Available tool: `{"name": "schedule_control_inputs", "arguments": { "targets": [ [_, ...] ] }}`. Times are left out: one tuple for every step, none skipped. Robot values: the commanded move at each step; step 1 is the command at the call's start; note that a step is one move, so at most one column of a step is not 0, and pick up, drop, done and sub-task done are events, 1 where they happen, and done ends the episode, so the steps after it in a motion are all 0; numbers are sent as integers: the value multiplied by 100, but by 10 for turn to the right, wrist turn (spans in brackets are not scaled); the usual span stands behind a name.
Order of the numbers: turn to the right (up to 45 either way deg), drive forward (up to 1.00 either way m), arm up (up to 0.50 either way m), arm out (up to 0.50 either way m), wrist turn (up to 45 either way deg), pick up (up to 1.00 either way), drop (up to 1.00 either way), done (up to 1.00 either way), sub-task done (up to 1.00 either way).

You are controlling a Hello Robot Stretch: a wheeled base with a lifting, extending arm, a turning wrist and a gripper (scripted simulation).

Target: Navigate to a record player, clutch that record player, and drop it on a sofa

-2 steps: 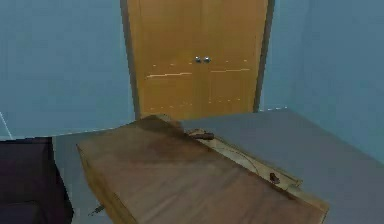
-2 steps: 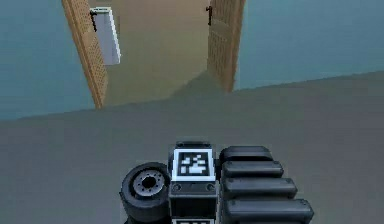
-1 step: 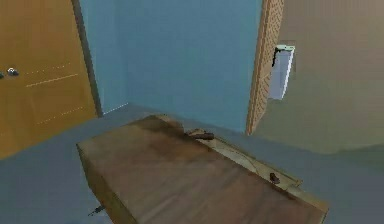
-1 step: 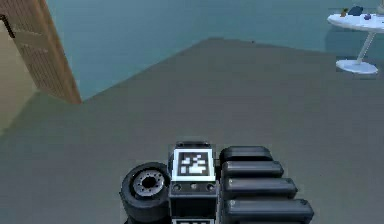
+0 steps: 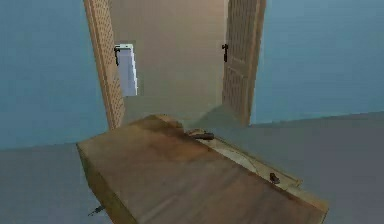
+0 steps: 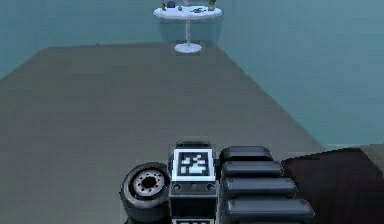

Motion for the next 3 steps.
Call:
{"name": "schedule_control_inputs", "arguments": {
  "targets": [
    [-450,0,0,0,0,0,0,0,0],
    [-450,0,0,0,0,0,0,0,0],
    [-450,0,0,0,0,0,0,0,0]
  ]
}}
